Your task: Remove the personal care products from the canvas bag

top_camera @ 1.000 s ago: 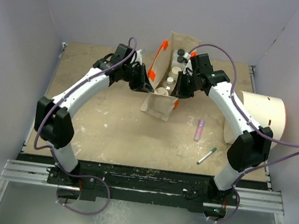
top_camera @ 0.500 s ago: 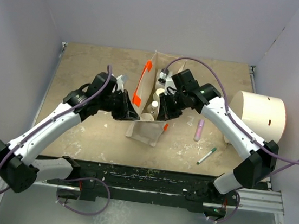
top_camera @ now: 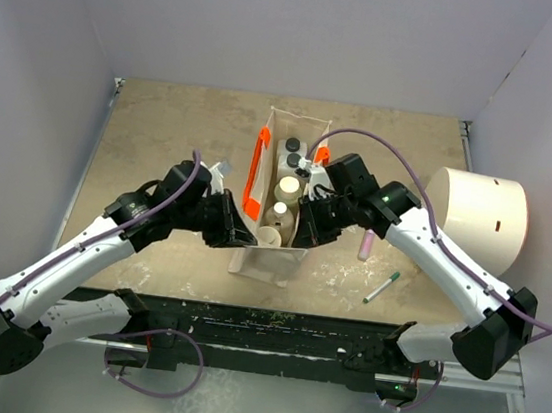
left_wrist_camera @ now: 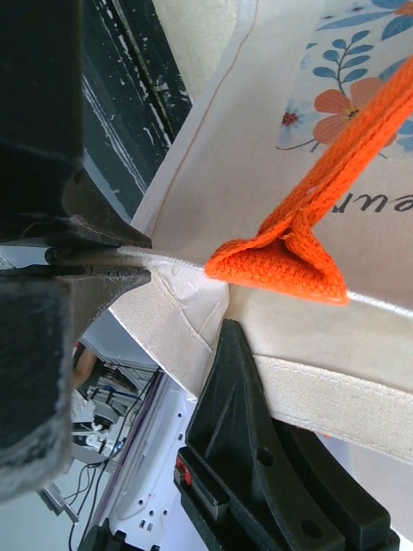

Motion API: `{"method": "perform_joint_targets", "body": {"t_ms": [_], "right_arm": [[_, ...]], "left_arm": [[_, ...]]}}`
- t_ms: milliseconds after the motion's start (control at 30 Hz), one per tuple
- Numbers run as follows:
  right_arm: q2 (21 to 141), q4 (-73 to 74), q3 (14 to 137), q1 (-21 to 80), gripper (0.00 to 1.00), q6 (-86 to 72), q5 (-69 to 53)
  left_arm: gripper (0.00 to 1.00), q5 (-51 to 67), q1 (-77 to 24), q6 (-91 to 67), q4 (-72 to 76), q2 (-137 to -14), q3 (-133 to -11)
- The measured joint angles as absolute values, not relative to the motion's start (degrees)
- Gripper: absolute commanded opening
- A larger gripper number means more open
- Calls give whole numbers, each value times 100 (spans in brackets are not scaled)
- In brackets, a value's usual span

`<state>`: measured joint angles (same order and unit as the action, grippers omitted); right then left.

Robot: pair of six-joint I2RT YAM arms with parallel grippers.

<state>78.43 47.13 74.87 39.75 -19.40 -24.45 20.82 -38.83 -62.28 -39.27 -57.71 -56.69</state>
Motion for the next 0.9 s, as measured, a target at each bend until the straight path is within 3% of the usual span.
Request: {"method": "perform_joint_targets", "body": {"t_ms": [367,467,700,900], "right_arm": [[7693,4327,6643,3979,15,-2196,-2351],[7693,4294,6541,3979,22,-2235,-2303],[8138,4355,6479,3977,18,-2237,-1986],[8162,4313,6521,3970,38,-2211,-1566]], "left_arm": [[0,2132,-3931,-6241,-3791,-5616,-5009],[0,2233,-3931,-6239,-3564,-5588,-4794],[0,2364,-3940,-6018,-3594,-6086,-4609],[0,2235,-3940,-6012,-3581,-5986,-4501]]}}
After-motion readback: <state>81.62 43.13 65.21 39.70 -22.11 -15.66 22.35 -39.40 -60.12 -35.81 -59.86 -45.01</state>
